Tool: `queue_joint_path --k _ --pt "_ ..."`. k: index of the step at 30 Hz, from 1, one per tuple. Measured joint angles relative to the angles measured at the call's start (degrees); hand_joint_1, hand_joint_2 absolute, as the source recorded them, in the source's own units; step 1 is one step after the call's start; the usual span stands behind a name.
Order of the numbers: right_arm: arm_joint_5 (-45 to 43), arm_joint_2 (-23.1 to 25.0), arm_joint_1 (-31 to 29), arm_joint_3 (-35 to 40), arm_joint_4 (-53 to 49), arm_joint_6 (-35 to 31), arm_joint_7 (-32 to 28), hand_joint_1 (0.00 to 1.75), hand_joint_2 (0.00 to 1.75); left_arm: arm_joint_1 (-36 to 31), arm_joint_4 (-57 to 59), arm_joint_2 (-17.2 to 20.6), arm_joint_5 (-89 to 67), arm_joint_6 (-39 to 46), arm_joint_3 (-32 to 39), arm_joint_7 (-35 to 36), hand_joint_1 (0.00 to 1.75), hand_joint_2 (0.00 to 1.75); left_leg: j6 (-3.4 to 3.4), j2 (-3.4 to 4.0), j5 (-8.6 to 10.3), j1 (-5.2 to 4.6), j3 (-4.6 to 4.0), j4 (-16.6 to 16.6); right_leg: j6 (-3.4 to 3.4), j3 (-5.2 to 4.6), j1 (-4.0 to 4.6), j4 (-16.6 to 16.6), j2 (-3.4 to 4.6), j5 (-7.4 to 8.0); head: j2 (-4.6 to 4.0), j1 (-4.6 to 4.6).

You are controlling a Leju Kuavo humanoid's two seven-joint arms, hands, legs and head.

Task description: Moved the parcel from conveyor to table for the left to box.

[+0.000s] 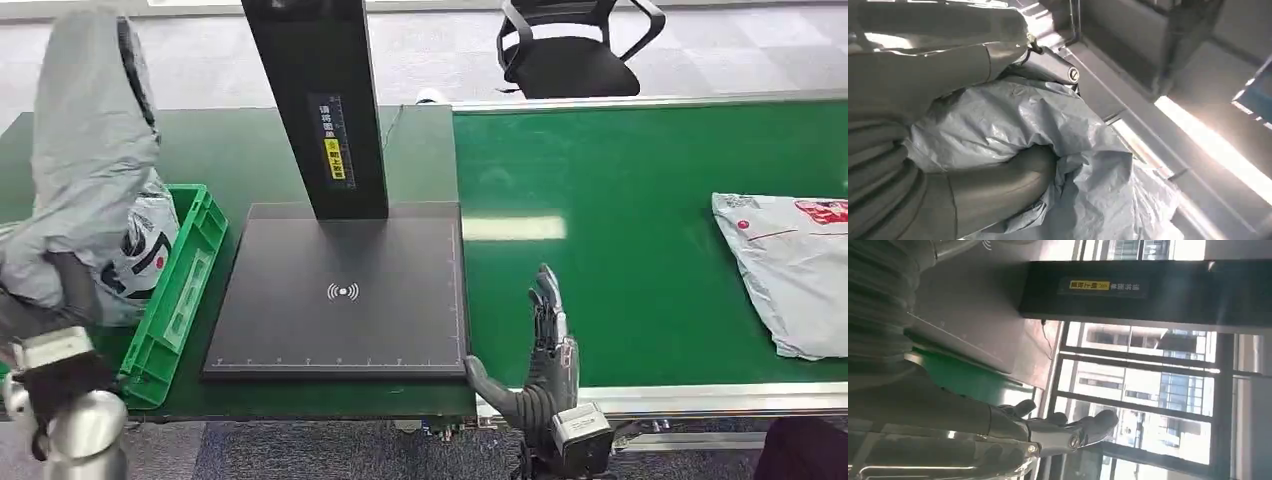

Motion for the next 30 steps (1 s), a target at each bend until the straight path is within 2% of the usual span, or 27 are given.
queue_joint_path --k 3,5,9,18,24,26,27,28,30 --pt "0.02 -0.17 0.39 -0.39 -0.31 0.35 -0.02 0.00 1.75 -4.44 6.60 7.42 0.76 -5.74 6.84 0.33 1.75 1.75 -0.06 0.19 0.02 0.12 0.01 -0.02 -0.14 -0.03 0.12 0.04 0.11 0.01 0.00 0.02" --pt "0.02 -0.31 1.19 -0.50 -0.68 0.35 -0.02 0.00 1.75 -5.50 11.13 10.38 0.39 -7.11 10.22 -0.02 1.75 1.75 -0.11 0.28 -0.01 0.12 0.04 -0.03 -0.15 -0.04 0.12 0.05 0.27 0.01 0.00 0.06" --pt "0.00 -0.63 2.75 -0.65 -1.38 0.04 -0.28 0.00 1.75 -5.46 18.63 13.39 -1.43 -7.70 14.26 -0.57 1.75 1.75 -0.11 0.27 -0.02 0.11 -0.06 -0.02 -0.14 -0.14 0.11 0.01 0.28 0.01 0.00 0.04" --pt "-0.02 -0.79 3.00 -0.68 -1.73 -0.26 -0.48 0.00 1.75 -5.66 23.82 15.42 -3.07 -8.03 16.16 0.46 1.75 1.75 -0.13 0.25 -0.04 0.11 -0.07 -0.01 -0.14 -0.19 0.11 -0.01 0.27 0.01 0.00 0.04" --pt "0.46 -0.81 4.07 -0.24 -3.89 -1.42 0.31 0.00 1.75 -11.48 34.40 16.14 -8.25 -9.06 15.88 1.97 1.75 1.75 -0.14 0.22 -0.03 0.12 -0.06 -0.01 -0.16 -0.15 0.12 0.00 0.25 0.02 0.00 0.02" --pt "0.85 -0.81 4.63 0.00 -4.72 -1.75 0.61 0.00 1.75 -13.42 37.66 16.14 -9.28 -9.32 15.37 1.79 1.54 1.75 -0.14 0.23 -0.03 0.12 -0.06 -0.01 -0.16 -0.13 0.12 0.00 0.26 0.02 0.00 0.04" --pt "0.98 -0.81 4.84 0.09 -5.09 -1.92 0.90 0.00 1.75 -13.97 39.01 16.14 -9.74 -9.80 15.02 1.70 1.50 1.75 -0.14 0.25 -0.03 0.11 -0.06 -0.01 -0.16 -0.14 0.11 0.01 0.26 0.02 0.00 0.07" --pt "1.07 -0.81 5.02 0.13 -5.46 -1.95 1.07 0.00 1.75 -14.27 40.12 16.12 -10.13 -10.30 14.50 1.70 1.55 1.75 -0.14 0.29 -0.03 0.11 -0.06 0.00 -0.16 -0.16 0.11 0.01 0.27 0.03 0.00 0.02" --pt "1.20 -0.81 5.31 0.15 -5.97 -1.95 1.20 0.00 1.75 -14.52 41.28 15.96 -10.72 -11.18 13.65 1.73 1.48 1.75 -0.14 0.29 -0.04 0.11 -0.07 0.01 -0.16 -0.21 0.11 -0.01 0.27 0.03 0.00 0.04"
